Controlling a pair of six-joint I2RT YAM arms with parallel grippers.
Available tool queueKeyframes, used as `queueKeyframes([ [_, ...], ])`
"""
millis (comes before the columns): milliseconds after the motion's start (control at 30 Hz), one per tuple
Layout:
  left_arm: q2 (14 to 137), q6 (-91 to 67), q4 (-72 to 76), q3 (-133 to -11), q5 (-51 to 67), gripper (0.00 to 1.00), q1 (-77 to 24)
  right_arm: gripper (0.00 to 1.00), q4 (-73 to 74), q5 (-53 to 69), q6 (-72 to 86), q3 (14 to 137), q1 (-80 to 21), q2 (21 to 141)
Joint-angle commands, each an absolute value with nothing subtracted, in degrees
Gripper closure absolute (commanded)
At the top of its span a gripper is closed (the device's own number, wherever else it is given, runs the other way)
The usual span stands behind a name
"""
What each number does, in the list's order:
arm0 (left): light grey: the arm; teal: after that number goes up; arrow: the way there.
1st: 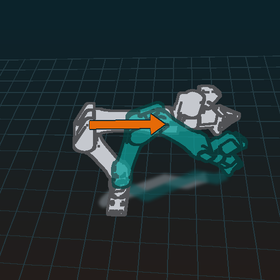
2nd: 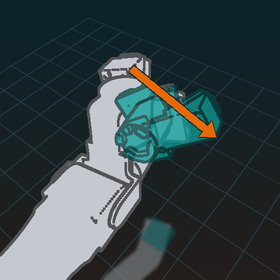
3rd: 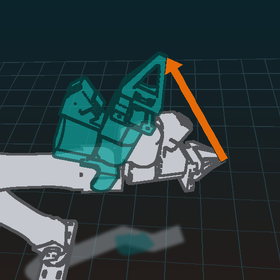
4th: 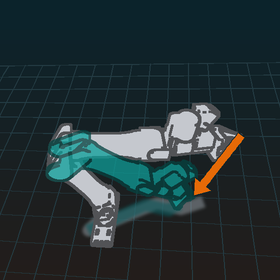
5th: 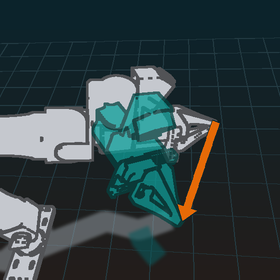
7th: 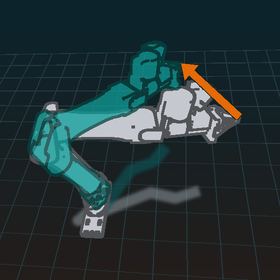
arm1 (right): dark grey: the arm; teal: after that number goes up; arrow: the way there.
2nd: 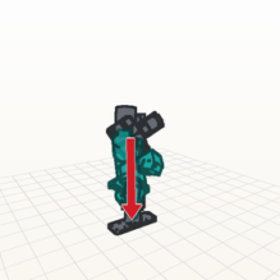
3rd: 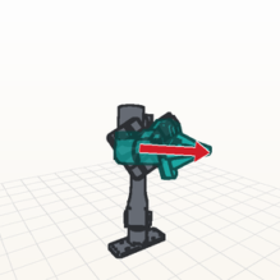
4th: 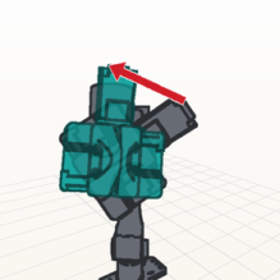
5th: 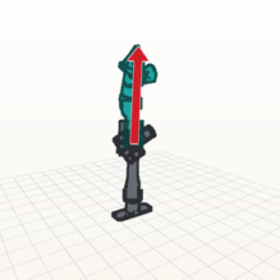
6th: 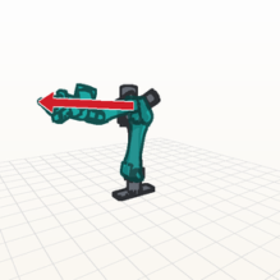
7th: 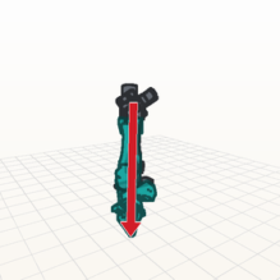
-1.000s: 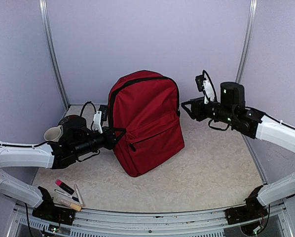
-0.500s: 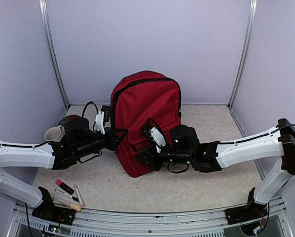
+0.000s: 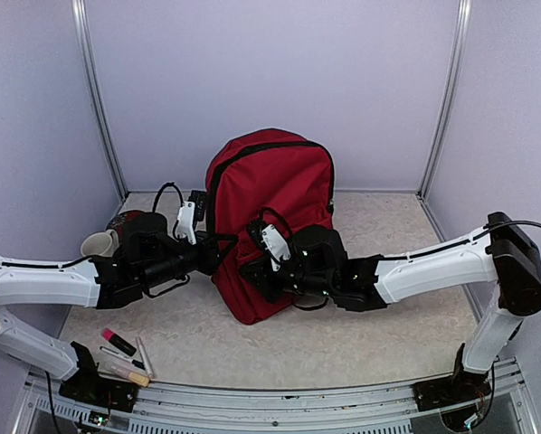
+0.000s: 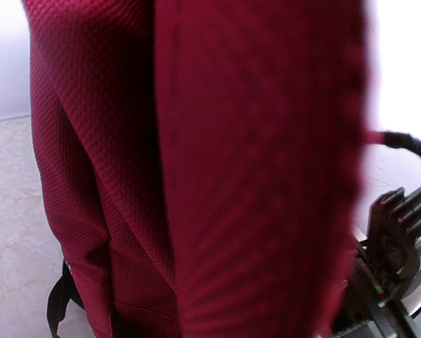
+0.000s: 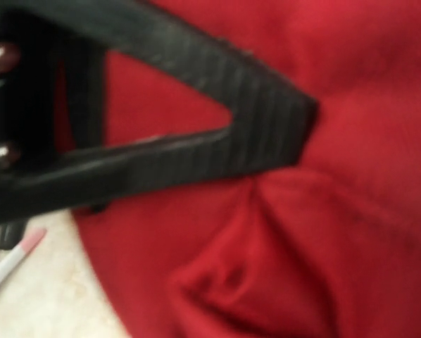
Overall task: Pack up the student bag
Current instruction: Grab the lower front pocket of the student bag, then unzip the lower front pocket of the student bag.
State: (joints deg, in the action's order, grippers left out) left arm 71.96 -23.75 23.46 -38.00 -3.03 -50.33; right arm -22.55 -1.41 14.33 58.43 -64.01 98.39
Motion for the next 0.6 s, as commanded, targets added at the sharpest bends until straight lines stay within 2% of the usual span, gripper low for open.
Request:
queueKeyframes([
  [0,71.53,-22.76,26.21,-41.22,-1.21,1.0,-52.1,0.87,-23.86,-7.22,15.19,60.59,-64.29,99.18],
  [67,71.04,-22.7,26.07,-41.12,-1.65,1.0,-52.12,1.0,-24.13,-8.13,15.13,59.79,-64.09,98.54],
  [200,70.08,-21.6,24.69,-40.91,-2.68,1.0,-52.12,1.0,-21.89,-10.23,14.73,57.76,-63.46,95.28],
  [367,67.94,-18.02,20.87,-40.87,-5.16,1.0,-52.03,1.0,-15.59,-14.77,13.69,51.64,-60.27,85.74],
  [433,67.27,-16.48,19.77,-40.78,-5.41,1.0,-52.01,1.0,-11.68,-12.66,13.68,49.26,-56.33,82.14],
  [567,66.13,-14.39,17.93,-40.78,-6.41,1.0,-51.86,1.0,-4.33,-7.52,12.75,45.61,-42.27,77.0],
])
